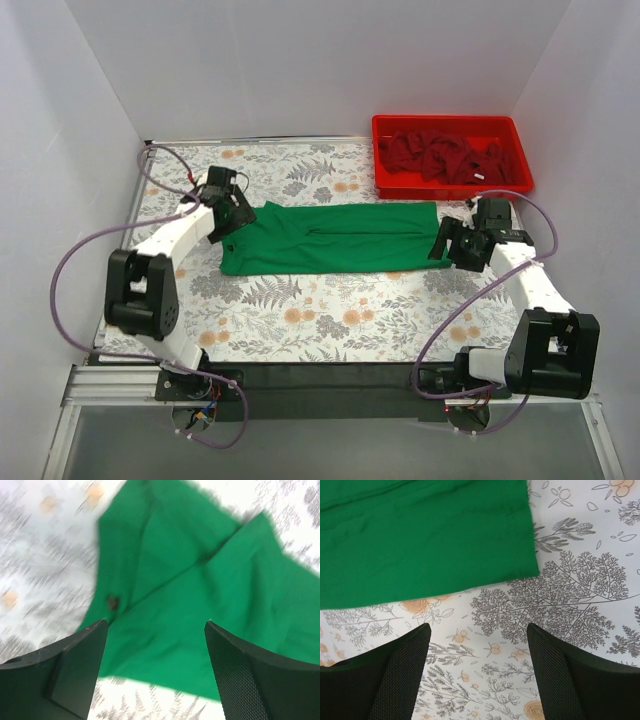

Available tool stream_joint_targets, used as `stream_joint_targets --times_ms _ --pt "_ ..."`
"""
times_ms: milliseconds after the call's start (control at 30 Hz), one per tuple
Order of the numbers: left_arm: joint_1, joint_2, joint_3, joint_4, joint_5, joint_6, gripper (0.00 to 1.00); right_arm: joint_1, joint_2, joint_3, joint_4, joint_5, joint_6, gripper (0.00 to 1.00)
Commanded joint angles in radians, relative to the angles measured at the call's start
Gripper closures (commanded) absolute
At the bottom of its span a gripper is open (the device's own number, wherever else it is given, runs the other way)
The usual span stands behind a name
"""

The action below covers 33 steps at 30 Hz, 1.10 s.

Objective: Fold and stack the t-shirts
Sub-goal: Fold the tshirt

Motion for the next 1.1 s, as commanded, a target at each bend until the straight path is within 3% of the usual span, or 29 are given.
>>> stream_joint_targets --times_ms 0,200,367,600,900,1067 --pt "0.017 -0.200 -0.169 -0.025 -0.009 -0.026 0.27 -0.063 0.029 -0.040 0.101 -0.091 0.055 0.30" --pt "0.095 -0.357 -0.378 0.016 0.087 -0.081 0.27 -0.148 0.074 -0.102 0.192 -0.221 0.114 0.31" --pt "0.109 -0.354 -0.457 0.099 0.141 -0.119 0.31 -0.202 0.101 -0.145 0.270 -0.271 0.170 0.34" --pt "0.111 -0.294 -0.452 0.141 0.121 -0.111 0.43 -0.212 0.150 -0.175 0.365 -0.261 0.228 0.41" --pt "0.111 -0.267 -0.452 0.144 0.092 -0.089 0.55 -0.229 0.209 -0.191 0.418 -0.237 0.260 0.42" --pt "0.111 -0.250 -0.446 0.141 0.075 -0.073 0.68 -0.237 0.232 -0.189 0.434 -0.234 0.265 0.44"
